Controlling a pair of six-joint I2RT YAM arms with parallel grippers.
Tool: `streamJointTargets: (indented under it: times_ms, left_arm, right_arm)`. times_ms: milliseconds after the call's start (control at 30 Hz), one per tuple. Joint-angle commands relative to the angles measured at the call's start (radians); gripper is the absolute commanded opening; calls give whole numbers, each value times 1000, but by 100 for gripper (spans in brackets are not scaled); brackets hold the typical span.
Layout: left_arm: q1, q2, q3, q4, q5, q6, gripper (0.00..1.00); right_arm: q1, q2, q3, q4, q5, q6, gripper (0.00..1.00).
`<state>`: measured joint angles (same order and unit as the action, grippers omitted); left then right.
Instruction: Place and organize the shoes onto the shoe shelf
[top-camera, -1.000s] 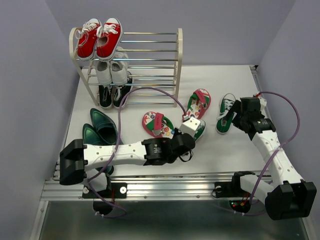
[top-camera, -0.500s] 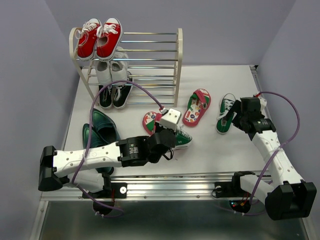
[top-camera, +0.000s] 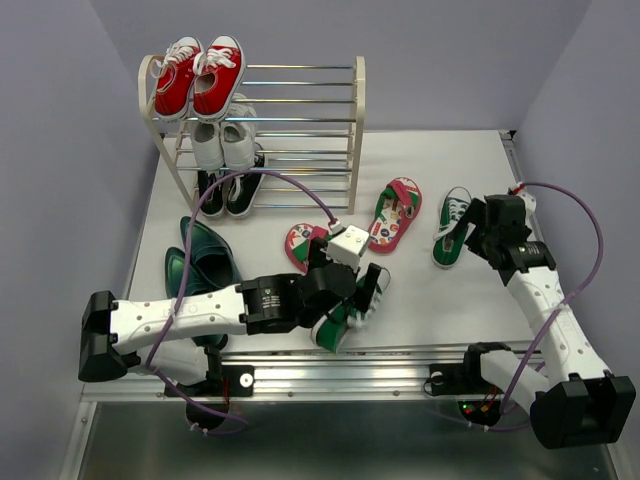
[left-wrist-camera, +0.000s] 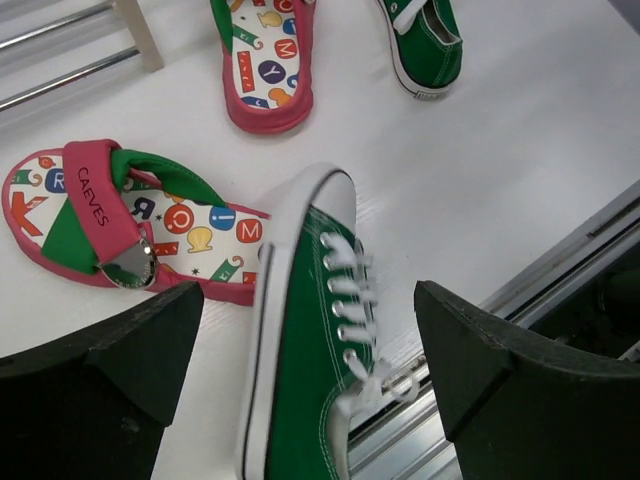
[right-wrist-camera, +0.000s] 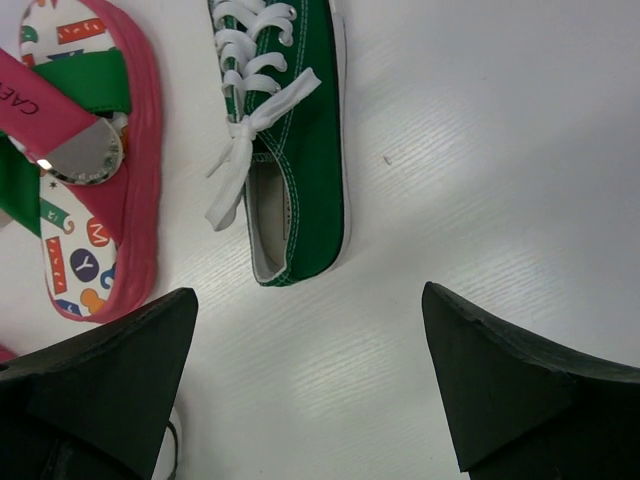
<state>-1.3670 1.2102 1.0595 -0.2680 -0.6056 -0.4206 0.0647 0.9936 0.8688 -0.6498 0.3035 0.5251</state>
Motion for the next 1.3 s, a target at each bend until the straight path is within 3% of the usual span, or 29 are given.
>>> streamJointTargets:
  times_ms: [0, 167, 267, 433, 500, 733, 1133, 1200, 1267]
  left_arm:
    - [-4, 17, 20, -10, 18, -49, 99]
    - [3, 45, 51, -57, -43, -107, 99]
    - [72, 46, 48, -83, -16, -167, 99]
    - [294, 8, -36, -79, 96, -245, 99]
    - [334, -49, -82, -53, 131, -233, 99]
    - [391, -153, -188, -92, 112, -265, 99]
    - [404, -236, -288, -51, 145, -248, 99]
    - [405, -235, -288, -48, 139, -242, 99]
    - [405, -236, -291, -45, 135, -239, 99]
  right_arm:
    - [-6, -49, 10, 84, -76, -49, 100]
    - [-6, -44, 9, 84, -148, -74, 100]
    - [-6, -43, 1, 93, -246, -89, 100]
    - [190, 3, -21, 102, -242, -88, 100]
    - [295, 49, -24, 101, -288, -93, 100]
    - [495, 146, -88, 55, -480, 38, 100]
    - [626, 261, -186, 139, -566, 144, 98]
    - [626, 295, -174, 142, -567, 176, 73]
    - [626, 326, -151, 138, -549, 202, 37]
